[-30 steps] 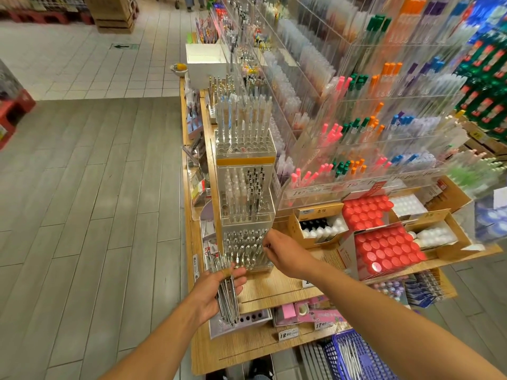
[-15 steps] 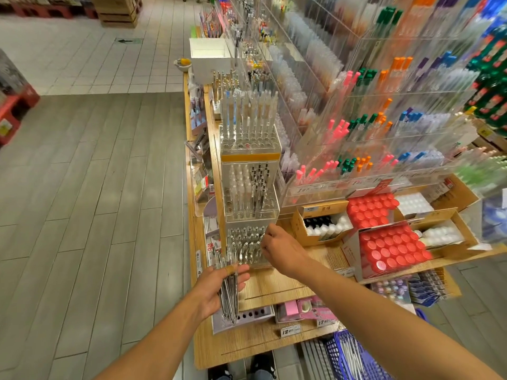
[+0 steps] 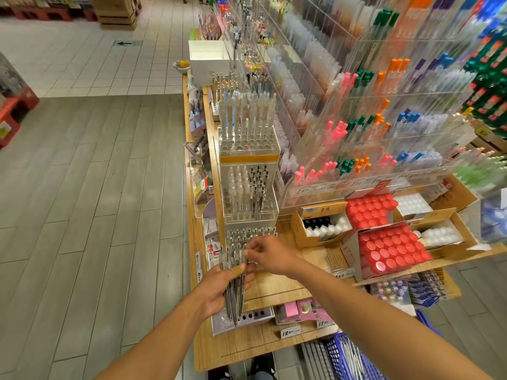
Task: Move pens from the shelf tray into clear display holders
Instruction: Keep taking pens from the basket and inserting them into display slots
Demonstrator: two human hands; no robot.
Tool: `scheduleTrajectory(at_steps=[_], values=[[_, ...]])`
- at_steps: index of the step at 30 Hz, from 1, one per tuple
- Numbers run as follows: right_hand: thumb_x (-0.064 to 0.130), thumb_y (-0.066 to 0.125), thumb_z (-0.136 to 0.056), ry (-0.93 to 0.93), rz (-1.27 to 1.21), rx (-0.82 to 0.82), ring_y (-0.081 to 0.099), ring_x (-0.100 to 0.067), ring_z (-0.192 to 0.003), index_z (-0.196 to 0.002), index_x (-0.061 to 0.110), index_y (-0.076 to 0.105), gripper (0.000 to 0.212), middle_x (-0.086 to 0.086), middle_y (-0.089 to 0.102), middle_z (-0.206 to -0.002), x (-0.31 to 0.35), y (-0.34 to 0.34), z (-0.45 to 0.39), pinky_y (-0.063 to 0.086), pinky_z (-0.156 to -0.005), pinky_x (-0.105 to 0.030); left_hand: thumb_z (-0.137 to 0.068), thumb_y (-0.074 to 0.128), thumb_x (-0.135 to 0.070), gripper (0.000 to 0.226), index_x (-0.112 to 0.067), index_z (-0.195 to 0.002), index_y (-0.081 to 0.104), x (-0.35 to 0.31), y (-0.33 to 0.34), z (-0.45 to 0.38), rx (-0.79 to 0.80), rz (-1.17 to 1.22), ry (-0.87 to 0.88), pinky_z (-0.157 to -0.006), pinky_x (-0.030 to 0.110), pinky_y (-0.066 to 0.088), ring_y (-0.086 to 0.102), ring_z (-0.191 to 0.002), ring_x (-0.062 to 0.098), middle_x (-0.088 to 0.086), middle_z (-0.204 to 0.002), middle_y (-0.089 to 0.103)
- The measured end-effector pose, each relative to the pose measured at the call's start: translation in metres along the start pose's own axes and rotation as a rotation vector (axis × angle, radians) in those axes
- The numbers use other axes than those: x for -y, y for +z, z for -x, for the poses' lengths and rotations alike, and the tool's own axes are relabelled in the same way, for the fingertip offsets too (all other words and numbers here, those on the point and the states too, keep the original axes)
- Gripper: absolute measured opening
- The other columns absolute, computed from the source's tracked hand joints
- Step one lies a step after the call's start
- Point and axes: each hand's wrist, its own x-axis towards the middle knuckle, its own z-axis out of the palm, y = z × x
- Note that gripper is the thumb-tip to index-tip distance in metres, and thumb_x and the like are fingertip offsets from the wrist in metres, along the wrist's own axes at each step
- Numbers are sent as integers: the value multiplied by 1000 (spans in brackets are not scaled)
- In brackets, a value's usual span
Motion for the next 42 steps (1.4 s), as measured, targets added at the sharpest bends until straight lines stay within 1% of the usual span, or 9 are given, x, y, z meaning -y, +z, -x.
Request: scheduleTrajectory(at_steps=[2,6,9,11,14,17,20,24,42], values=[[17,61,-95,45,-113,19,59,6,-53,-93,9,59,8,3,57,-77,1,0,1,43,-51,-9,-78,71,-7,43,1,-119,61,-1,2,1,-1,-2,1,-85,41,58,71,-103,34,22,-111,72],[11,53,-97,104,-207,11,62,-11,-62,-95,11,52,2,-4,58,-82,4,-7,4,48,-53,-19,-88,65,-5,32,3,-119,62,-3,7,3,3,17,4,-84,42,60,72,-100,35,25,-112,71],[8,51,-97,57,-201,-40,62,-17,-66,-96,9,52,1,-6,61,-77,3,-14,5,53,-60,-26,-87,66,-5,39,9,-122,57,-8,10,1,-65,83,16,-96,51,53,67,-109,40,30,-114,68],[8,53,-95,11,-177,-82,64,-18,-67,-95,9,54,1,-7,64,-77,0,-19,6,55,-64,-31,-93,62,-4,33,7,-122,54,-10,11,-2,-119,101,20,-86,48,59,69,-105,39,29,-108,70],[11,57,-92,-61,-73,-185,67,-18,-68,-91,17,54,7,-6,68,-81,-7,-30,6,59,-67,-35,-97,57,-7,20,4,-114,60,-10,4,-5,-203,56,7,-60,34,62,73,-74,27,19,-83,74],[15,60,-91,-115,69,-227,66,-16,-73,-88,28,51,16,-2,66,-83,-14,-40,5,58,-67,-34,-99,53,-7,14,1,-109,59,-8,-6,-7,-233,49,-18,-50,29,59,68,-58,22,15,-73,71],[20,60,-91,-171,251,-194,61,-6,-67,-89,31,49,16,7,64,-78,-20,-42,5,55,-62,-30,-101,50,-7,14,1,-108,59,-5,-12,-9,-228,67,-32,-49,29,59,68,-55,21,15,-73,70],[22,56,-93,-255,445,-126,62,-12,-71,-98,21,51,7,4,65,-81,-22,-33,5,56,-65,-37,-101,50,-7,13,-1,-109,59,-3,-10,-9,-200,88,-40,-51,30,59,67,-61,23,15,-75,70],[18,59,-92,-393,685,-173,54,-21,-87,-103,3,69,21,-8,53,-101,-24,-15,-4,48,-74,-36,-99,52,-4,21,8,-116,57,1,-12,-11,-122,85,-32,-52,30,59,69,-65,22,23,-97,74]])
